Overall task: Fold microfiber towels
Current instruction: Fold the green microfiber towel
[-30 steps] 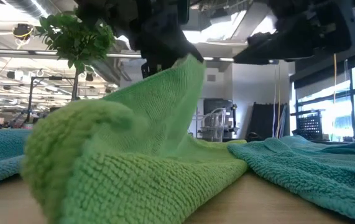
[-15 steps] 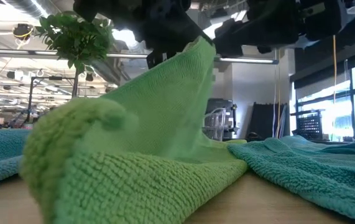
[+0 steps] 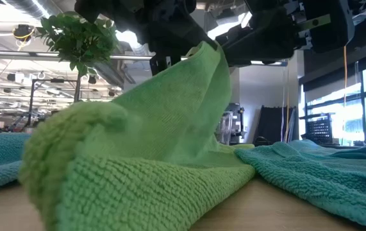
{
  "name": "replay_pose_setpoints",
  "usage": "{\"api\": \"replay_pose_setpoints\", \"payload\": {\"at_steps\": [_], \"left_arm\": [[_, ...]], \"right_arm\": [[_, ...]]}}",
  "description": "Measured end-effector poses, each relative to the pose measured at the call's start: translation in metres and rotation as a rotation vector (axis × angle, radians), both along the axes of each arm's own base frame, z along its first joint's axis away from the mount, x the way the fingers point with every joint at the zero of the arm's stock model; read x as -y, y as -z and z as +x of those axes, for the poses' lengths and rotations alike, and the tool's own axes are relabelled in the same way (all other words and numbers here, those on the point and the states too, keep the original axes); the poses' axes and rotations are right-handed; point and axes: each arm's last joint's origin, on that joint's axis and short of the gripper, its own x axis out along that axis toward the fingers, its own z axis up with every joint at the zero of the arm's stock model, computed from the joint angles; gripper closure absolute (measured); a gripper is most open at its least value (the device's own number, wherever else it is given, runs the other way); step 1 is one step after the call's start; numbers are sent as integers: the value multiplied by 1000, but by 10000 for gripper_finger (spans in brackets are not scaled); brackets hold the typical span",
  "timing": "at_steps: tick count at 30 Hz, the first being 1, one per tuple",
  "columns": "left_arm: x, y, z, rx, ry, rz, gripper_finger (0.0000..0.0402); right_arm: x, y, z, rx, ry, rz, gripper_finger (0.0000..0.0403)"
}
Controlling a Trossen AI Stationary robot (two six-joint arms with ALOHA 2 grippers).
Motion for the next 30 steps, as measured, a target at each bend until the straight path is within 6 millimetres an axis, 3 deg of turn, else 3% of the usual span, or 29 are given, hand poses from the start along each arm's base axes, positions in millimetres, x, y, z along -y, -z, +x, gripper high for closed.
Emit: {"api": "replay_pose_setpoints", "payload": {"at_steps": [4,6,12,19,22,30], "left_arm": [[-1,0,0,5,9,17,401],[-1,0,0,6,10,19,401],[-1,-8,-6,5,56,46,381],[-13,-19,-38,-188,-19,284,358],[-18,-12,-45,-287,-104,363,360],[-22,34,-32,-459,-109,350,362]], "right_arm": [[0,-1,0,8,-1,-2,373],[0,-2,1,20,-5,-8,393],[1,2,-2,-17,-20,-57,395],[-5,14,-19,-203,-87,-146,393],[-9,18,-27,-278,-110,-159,397],[-23,15,-46,-432,-100,-106,392]]}}
